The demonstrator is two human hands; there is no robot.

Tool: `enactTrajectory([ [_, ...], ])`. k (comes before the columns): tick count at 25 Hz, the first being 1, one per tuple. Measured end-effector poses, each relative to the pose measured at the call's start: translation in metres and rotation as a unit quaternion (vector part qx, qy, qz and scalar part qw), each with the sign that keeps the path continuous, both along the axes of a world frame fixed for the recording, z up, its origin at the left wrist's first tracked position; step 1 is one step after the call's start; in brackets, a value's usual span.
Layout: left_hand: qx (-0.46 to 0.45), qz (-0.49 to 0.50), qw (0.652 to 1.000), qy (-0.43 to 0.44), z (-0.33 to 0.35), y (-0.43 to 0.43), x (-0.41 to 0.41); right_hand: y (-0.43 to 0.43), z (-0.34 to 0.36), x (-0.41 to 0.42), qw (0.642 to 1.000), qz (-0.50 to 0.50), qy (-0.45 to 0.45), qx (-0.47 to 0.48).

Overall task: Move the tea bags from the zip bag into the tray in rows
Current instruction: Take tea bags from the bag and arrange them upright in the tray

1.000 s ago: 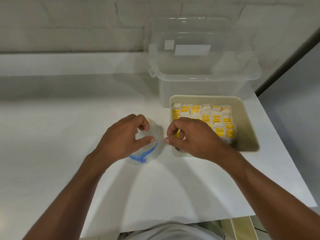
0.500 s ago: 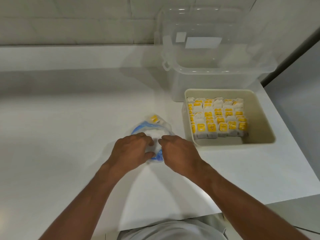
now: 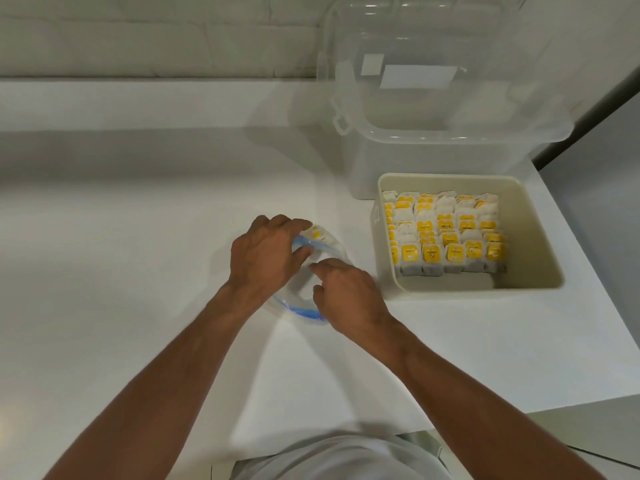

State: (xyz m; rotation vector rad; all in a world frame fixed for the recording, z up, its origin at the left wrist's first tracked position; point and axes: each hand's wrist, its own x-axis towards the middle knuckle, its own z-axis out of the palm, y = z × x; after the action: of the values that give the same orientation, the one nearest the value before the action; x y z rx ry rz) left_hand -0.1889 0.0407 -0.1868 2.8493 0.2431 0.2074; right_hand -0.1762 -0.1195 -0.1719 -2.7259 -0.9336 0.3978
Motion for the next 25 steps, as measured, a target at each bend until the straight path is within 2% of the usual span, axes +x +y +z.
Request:
enactTrajectory([
  [4,-0.066,0.056,0.994,0.064,0.002,-0.001,0.018,0.007,-0.002,0.012,0.997,-0.057,0.045,-0.011],
  [10,-0.28,0.076,0.945,0.147,0.002,0.009,0.029,0.01,-0.002,0.019,0.992,-0.119,0.024,0.018],
  [16,-0.301,0.074,0.929,0.202,0.007,0.01,0.032,0.005,-0.003,0.021,0.99,-0.134,0.007,0.045],
  [20,-0.383,0.082,0.896,0.21,0.007,0.011,0.03,0.008,-0.005,0.025,0.987,-0.146,0.003,0.063],
  [23,-0.408,0.079,0.882,0.221,0.009,0.012,0.027,0.013,-0.007,0.028,0.979,-0.184,0.038,0.085],
  [25,-0.424,0.075,0.873,0.228,0.011,0.013,0.025,0.015,-0.008,0.028,0.976,-0.197,0.032,0.091],
])
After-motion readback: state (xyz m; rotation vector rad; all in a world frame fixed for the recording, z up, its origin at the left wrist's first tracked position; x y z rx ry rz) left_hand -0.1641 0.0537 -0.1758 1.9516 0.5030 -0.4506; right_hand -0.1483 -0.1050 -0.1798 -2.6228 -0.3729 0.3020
